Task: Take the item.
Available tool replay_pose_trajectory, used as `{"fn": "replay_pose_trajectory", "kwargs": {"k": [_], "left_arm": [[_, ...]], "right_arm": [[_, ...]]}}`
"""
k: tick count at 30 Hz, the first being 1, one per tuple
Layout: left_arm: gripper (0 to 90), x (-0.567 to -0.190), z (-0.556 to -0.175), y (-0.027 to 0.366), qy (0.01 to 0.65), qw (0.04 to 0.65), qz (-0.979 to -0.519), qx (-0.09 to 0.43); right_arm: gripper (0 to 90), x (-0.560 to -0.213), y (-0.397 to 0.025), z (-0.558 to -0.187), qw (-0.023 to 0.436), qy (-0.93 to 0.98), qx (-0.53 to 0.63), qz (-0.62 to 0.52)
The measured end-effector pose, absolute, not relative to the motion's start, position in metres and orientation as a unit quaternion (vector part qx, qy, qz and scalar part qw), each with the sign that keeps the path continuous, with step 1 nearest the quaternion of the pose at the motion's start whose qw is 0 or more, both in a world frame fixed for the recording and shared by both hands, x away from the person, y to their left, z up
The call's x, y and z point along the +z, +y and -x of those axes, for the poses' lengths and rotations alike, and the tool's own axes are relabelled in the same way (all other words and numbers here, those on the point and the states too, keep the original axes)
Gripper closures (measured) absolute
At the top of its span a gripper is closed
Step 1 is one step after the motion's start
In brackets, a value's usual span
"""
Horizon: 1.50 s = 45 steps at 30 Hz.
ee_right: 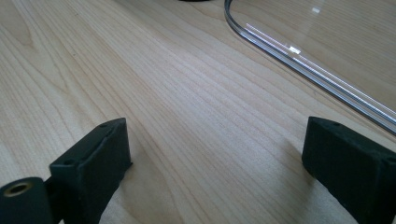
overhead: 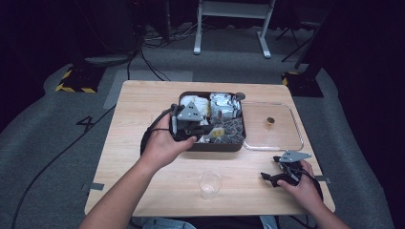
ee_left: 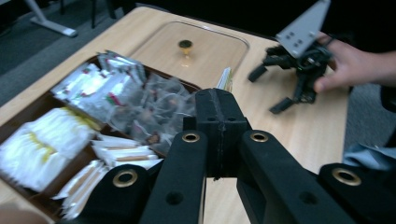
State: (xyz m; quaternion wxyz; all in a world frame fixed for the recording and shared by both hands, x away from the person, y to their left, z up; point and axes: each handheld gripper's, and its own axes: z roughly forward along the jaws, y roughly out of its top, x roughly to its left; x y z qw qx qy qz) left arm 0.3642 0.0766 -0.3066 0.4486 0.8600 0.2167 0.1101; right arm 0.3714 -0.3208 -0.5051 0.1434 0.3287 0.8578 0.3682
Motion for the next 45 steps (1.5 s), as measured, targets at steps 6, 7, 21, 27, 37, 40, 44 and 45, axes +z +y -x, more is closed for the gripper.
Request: {"fn": "replay_pose_trajectory", "kwargs": {"k": [6,7,21,27,37,40,44,45], "left_arm": [[90.0,-0.318,-0.350,0.069,0.191,0.448,-0.869,0.092],[90.0,-0.320,-0.348,0.068,0.185,0.449,-0.870,0.088],[90.0,-0.350,-0.329,0.057,0.138,0.458,-0.877,0.052],[90.0,-0.364,-0.324,0.061,0.126,0.467,-0.874,0.043],[90.0,-0.384,-0.317,0.068,0.126,0.477,-0.869,0.033],[90.0,-0.388,-0.315,0.069,0.125,0.481,-0.867,0.033],[90.0,-0.392,-0.314,0.071,0.126,0.482,-0.867,0.031],[90.0,-0.393,-0.313,0.071,0.127,0.482,-0.867,0.028]], "right_arm": [[7.9,-0.505,-0.321,-0.371,0.144,0.858,0.368,-0.329],[7.9,-0.505,-0.321,-0.371,0.143,0.858,0.368,-0.329],[7.9,-0.505,-0.321,-0.371,0.144,0.858,0.368,-0.329],[7.9,-0.505,-0.321,-0.371,0.144,0.858,0.368,-0.329],[7.9,-0.505,-0.321,-0.371,0.144,0.858,0.368,-0.329],[7.9,-0.505,-0.321,-0.371,0.144,0.858,0.368,-0.329],[7.9,-0.505,-0.321,-0.371,0.144,0.858,0.368,-0.329],[7.9,-0.505,-0.321,-0.371,0.144,0.858,0.368,-0.329]]}}
